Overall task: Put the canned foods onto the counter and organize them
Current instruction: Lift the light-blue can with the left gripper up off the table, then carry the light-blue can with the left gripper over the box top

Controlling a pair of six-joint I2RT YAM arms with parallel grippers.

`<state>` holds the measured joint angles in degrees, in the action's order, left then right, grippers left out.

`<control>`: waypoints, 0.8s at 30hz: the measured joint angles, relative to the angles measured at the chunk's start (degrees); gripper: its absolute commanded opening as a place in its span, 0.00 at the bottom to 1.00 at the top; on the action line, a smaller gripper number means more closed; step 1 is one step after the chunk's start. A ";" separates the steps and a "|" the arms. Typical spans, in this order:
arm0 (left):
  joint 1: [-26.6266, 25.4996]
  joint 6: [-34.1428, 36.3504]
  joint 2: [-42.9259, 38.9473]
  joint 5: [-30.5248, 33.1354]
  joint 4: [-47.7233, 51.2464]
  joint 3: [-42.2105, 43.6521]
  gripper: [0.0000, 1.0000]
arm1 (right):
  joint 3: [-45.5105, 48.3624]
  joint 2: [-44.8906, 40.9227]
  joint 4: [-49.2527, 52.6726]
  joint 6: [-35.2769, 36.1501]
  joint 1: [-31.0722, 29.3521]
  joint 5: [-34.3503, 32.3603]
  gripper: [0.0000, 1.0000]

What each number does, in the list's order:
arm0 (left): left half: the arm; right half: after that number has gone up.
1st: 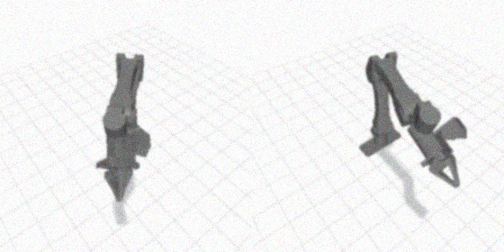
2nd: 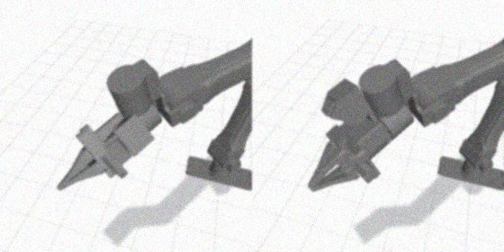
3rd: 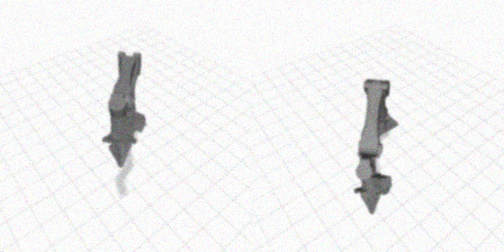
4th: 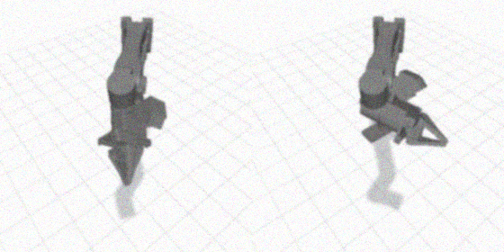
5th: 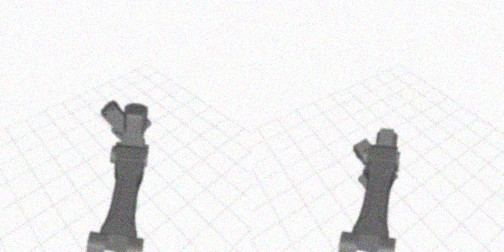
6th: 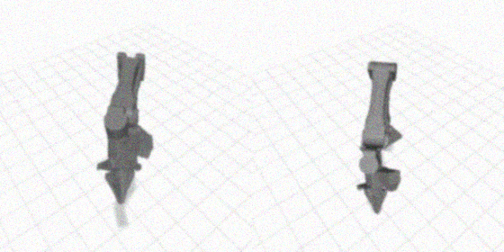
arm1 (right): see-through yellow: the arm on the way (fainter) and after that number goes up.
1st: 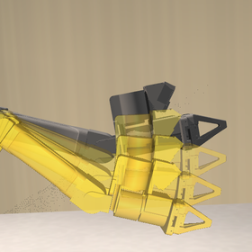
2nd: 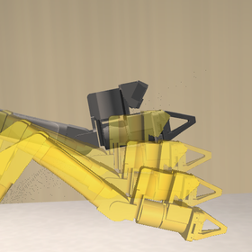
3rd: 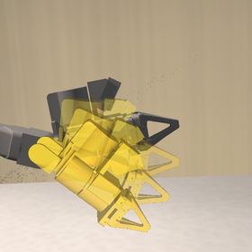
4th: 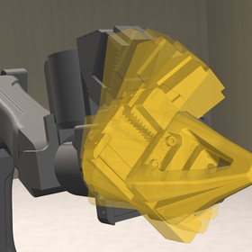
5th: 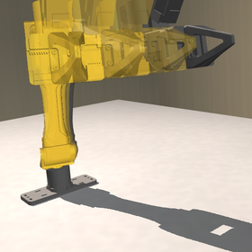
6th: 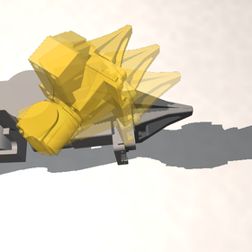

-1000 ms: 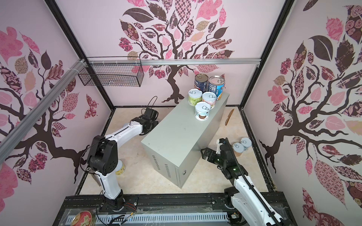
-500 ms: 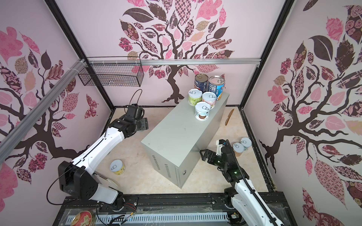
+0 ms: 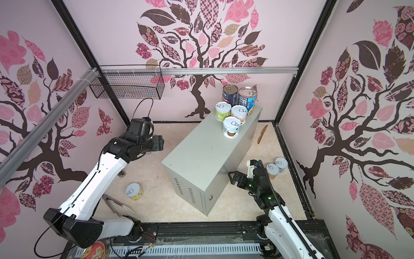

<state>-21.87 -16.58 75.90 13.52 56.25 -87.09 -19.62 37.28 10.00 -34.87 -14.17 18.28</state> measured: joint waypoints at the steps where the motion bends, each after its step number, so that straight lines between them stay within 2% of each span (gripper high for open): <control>1: -0.31 0.22 -0.13 -0.35 0.68 -1.49 0.55 | 0.00 0.00 0.00 0.00 0.00 0.00 1.00; 9: -1.05 2.14 -0.24 -4.28 7.41 -17.11 0.54 | 0.00 0.61 0.09 0.22 -0.33 -0.11 1.00; 17: -4.35 4.63 7.15 -9.92 14.45 -40.41 0.54 | 0.00 1.27 0.17 0.42 -0.39 -0.26 1.00; 24: -10.75 6.75 13.86 -9.84 17.77 -46.75 0.54 | 0.02 1.16 0.31 0.63 -0.44 -0.46 1.00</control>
<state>-32.62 -9.82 89.76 3.68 74.02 -133.84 -19.59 38.44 10.31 -34.24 -14.61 17.82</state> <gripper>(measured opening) 0.738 0.999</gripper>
